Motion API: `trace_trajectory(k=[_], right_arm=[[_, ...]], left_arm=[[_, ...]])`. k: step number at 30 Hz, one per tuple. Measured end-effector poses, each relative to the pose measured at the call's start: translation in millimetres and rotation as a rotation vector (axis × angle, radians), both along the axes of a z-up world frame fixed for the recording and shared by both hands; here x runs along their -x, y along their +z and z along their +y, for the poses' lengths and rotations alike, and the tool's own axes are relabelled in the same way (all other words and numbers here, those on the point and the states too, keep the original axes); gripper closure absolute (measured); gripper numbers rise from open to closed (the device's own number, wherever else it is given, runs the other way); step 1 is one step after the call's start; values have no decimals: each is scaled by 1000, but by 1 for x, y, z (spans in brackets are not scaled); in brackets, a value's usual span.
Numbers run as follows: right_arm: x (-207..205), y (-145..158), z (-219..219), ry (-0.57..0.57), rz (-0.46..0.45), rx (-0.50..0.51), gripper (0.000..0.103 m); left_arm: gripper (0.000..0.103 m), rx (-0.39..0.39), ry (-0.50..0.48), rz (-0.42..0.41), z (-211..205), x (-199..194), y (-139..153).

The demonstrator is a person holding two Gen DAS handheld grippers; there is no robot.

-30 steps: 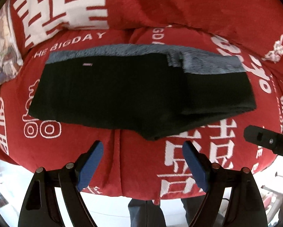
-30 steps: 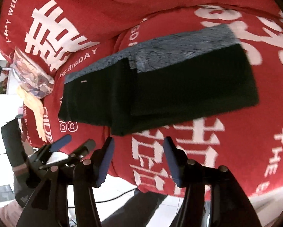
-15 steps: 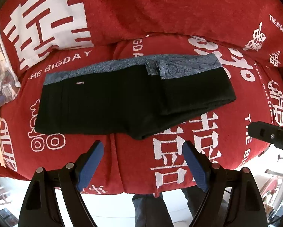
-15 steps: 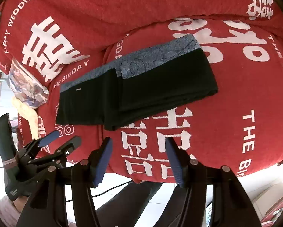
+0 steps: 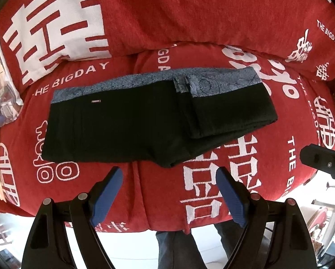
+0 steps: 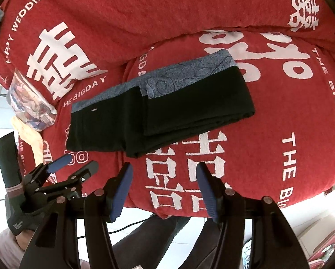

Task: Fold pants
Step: 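Open both tools and withdraw them above the folded trousers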

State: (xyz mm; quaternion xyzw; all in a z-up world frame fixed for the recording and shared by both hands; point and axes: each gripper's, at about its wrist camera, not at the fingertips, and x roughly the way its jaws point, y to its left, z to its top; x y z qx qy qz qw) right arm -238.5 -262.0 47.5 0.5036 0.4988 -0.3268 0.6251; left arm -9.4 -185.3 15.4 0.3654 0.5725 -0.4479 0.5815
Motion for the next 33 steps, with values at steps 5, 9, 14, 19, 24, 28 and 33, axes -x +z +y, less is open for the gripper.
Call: trace_trajectory(k=[5, 9, 14, 19, 24, 28, 33], right_arm=[[-6, 3, 0, 14, 14, 8, 37], [-15, 1, 3, 39, 29, 2, 36], [-32, 0, 8, 91, 45, -7, 36], [-47, 14, 13, 146, 52, 17, 35], [-46, 35, 17, 187, 71, 71, 28], [-38, 40, 18, 164, 86, 78, 28], [-30, 43, 17, 131, 95, 81, 28]], left_arm=[[17, 4, 24, 14, 5, -7, -2], [17, -4, 62, 24, 13, -16, -8], [17, -27, 117, 29, 28, -33, -14], [17, -35, 134, 16, 38, -46, -12], [17, -29, 125, 9, 36, -52, -9], [17, -12, 117, 14, 30, -52, -5], [17, -10, 86, 29, 24, -45, -5]])
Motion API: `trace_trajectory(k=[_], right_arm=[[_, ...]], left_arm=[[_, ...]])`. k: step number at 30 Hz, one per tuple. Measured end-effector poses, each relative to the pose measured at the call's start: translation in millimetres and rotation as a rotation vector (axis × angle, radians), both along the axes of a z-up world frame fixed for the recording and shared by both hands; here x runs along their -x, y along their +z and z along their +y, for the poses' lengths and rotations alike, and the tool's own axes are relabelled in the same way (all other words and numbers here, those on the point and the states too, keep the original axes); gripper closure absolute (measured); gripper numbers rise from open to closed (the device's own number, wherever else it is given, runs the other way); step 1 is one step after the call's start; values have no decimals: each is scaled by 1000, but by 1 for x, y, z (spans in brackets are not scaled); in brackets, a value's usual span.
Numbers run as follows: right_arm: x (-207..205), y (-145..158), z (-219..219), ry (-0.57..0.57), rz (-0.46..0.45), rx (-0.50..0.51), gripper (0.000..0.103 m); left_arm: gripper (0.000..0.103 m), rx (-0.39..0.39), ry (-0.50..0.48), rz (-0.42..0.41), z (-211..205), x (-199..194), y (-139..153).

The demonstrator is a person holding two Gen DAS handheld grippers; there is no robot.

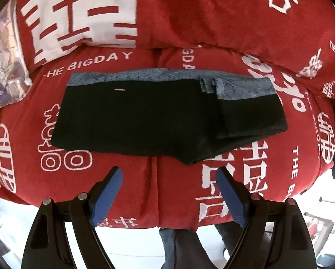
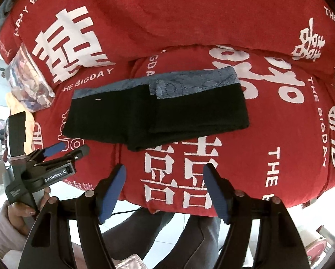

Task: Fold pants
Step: 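Open both tools and withdraw them above the folded trousers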

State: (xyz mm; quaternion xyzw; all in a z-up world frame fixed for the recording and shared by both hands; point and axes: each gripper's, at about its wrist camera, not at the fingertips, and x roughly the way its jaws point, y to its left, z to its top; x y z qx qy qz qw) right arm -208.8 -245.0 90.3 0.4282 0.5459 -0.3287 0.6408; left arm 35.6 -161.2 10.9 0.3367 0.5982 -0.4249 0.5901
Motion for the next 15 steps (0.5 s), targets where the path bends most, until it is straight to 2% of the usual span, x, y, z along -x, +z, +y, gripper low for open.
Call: trace_trajectory(k=[7, 8, 9, 15], right_arm=[[2, 4, 1, -21, 4, 15, 28], [2, 3, 2, -24, 6, 14, 28], [2, 3, 2, -27, 8, 14, 28], [-3, 2, 3, -16, 18, 13, 28]], left_arm=[[17, -8, -19, 4, -2, 6, -3], [15, -8, -17, 3, -1, 6, -3], [0, -11, -14, 4, -1, 5, -4], [0, -24, 4, 5, 4, -1, -7]])
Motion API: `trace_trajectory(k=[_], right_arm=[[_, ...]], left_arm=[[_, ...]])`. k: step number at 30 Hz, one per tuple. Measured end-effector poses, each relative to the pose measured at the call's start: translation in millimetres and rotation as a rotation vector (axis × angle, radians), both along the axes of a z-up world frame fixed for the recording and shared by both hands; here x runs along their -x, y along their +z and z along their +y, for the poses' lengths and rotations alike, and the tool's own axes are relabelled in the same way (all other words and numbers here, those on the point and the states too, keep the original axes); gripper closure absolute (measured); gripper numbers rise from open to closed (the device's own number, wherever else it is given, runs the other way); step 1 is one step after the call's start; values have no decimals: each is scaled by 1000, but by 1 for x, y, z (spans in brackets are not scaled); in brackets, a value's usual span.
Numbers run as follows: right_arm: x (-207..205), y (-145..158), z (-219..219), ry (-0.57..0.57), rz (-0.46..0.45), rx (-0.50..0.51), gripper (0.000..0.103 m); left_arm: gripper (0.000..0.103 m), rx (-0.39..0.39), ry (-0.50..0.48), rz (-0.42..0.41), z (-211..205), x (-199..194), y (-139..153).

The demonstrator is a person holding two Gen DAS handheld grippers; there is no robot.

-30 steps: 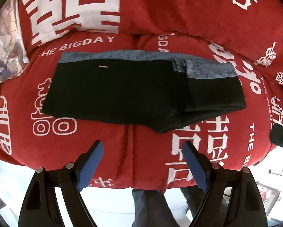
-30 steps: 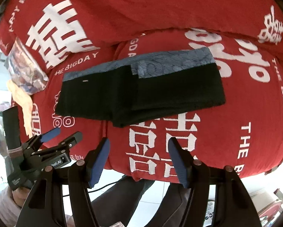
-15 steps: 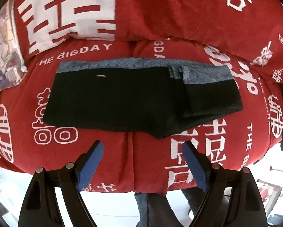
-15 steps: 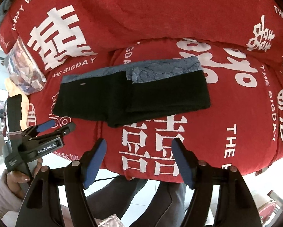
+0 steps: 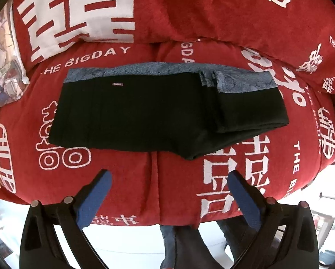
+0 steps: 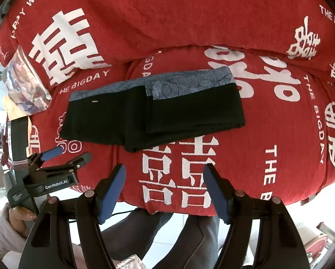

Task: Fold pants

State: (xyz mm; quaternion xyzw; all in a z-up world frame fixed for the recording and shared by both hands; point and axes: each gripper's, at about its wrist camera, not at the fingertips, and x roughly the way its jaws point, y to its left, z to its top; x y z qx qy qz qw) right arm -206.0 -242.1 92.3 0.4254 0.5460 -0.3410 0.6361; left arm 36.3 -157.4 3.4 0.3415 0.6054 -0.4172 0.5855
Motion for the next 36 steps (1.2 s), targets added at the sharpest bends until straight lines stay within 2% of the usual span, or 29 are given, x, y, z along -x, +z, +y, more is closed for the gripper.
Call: trace_trajectory(k=[16, 23, 31, 36], right_arm=[[-17, -8, -1, 46, 22, -22, 28], [-28, -16, 1, 82, 20, -43, 28], [-45, -50, 15, 125, 5, -144, 28], [-52, -53, 19, 195, 40, -148, 28]], left_arm=[[0, -22, 94, 22, 9, -23, -12], [0, -54, 180, 40, 20, -37, -32], [0, -103, 256, 90, 41, -49, -55], [0, -77, 369, 117, 54, -66, -65]])
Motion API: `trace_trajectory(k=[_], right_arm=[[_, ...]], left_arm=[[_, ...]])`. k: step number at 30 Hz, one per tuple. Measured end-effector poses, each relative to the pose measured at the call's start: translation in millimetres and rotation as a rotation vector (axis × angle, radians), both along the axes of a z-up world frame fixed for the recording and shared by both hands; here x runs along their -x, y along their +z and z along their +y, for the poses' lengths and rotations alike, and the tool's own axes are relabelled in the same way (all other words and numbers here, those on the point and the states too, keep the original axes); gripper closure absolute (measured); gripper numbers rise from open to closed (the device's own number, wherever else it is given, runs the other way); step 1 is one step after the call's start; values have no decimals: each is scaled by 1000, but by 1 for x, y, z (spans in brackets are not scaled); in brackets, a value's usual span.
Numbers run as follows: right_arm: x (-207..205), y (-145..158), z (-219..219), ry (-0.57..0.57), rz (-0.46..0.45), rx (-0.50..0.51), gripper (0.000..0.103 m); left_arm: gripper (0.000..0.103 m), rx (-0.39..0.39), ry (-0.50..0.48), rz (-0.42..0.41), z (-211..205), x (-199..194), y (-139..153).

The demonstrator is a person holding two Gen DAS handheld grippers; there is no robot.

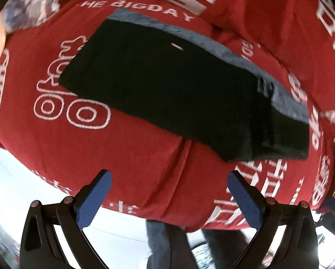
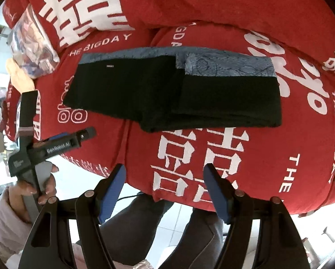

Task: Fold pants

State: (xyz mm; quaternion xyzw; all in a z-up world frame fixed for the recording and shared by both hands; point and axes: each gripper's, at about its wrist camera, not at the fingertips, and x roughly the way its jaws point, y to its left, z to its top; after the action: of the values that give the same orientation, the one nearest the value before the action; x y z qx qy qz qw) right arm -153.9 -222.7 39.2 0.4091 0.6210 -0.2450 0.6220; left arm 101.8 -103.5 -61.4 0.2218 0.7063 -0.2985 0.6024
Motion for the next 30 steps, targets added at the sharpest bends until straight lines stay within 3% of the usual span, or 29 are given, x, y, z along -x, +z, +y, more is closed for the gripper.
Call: trace_trajectory(k=[4, 11, 15, 20, 22, 24, 27, 30], right_arm=[[-10, -16, -8, 14, 8, -21, 28], [-54, -67, -11, 84, 28, -53, 28], [-79, -93, -12, 162, 36, -5, 28], [-94, -140, -27, 195, 40, 165, 28], [-92, -167, -31, 169, 36, 132, 27], [-91, -170, -29, 157, -5, 169, 14], [-92, -171, -19, 197, -27, 210, 13], [-90, -169, -16, 226, -40, 217, 13]], left_arm=[[0, 30, 72, -7, 7, -17, -6], [0, 211, 180, 1, 19, -61, -17], [0, 276, 269, 13, 28, -85, -32], [0, 335, 340, 23, 45, -95, -53], [0, 333, 338, 38, 45, -95, -66], [0, 344, 313, 32, 43, -95, -75], [0, 391, 300, 53, 41, -99, -82], [0, 443, 349, 75, 39, -106, -87]])
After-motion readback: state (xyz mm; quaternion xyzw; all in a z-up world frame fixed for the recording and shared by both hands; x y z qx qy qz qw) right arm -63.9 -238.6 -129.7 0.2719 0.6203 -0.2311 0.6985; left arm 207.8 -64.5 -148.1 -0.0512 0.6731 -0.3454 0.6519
